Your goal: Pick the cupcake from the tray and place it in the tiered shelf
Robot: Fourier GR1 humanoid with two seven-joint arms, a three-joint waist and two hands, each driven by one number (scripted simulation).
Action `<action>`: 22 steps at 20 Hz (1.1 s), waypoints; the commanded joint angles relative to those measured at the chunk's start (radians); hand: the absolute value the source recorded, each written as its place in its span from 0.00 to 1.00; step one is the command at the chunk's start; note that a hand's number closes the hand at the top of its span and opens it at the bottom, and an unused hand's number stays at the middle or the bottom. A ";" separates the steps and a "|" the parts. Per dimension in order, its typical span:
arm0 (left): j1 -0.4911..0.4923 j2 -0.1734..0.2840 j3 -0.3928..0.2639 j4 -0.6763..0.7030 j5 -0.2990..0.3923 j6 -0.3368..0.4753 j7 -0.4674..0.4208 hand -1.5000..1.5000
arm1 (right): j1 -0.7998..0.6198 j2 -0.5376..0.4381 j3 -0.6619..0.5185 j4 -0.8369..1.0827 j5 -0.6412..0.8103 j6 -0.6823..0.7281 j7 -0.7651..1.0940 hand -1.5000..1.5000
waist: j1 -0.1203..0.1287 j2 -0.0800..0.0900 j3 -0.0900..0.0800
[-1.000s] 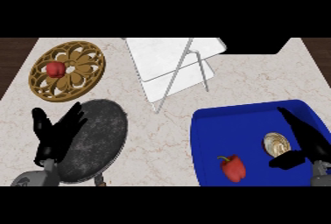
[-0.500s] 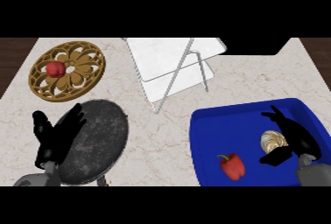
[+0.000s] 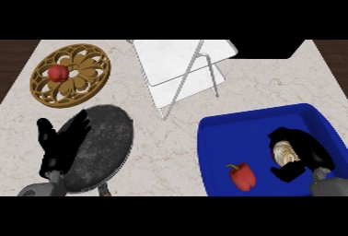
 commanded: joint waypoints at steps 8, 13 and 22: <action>0.021 -0.017 -0.012 -0.023 -0.005 -0.006 0.021 0.50 | 0.025 0.240 0.325 -0.340 0.094 0.036 0.060 1.00 | 0.018 0.004 0.007; 0.009 -0.002 0.005 0.013 -0.002 -0.018 0.009 0.50 | -0.086 0.407 0.537 -0.476 0.112 0.076 0.210 1.00 | 0.008 0.004 0.007; 0.056 -0.030 -0.008 -0.051 0.000 -0.001 0.032 0.50 | -0.323 0.413 0.492 -0.907 0.025 0.157 0.724 1.00 | 0.004 0.002 0.007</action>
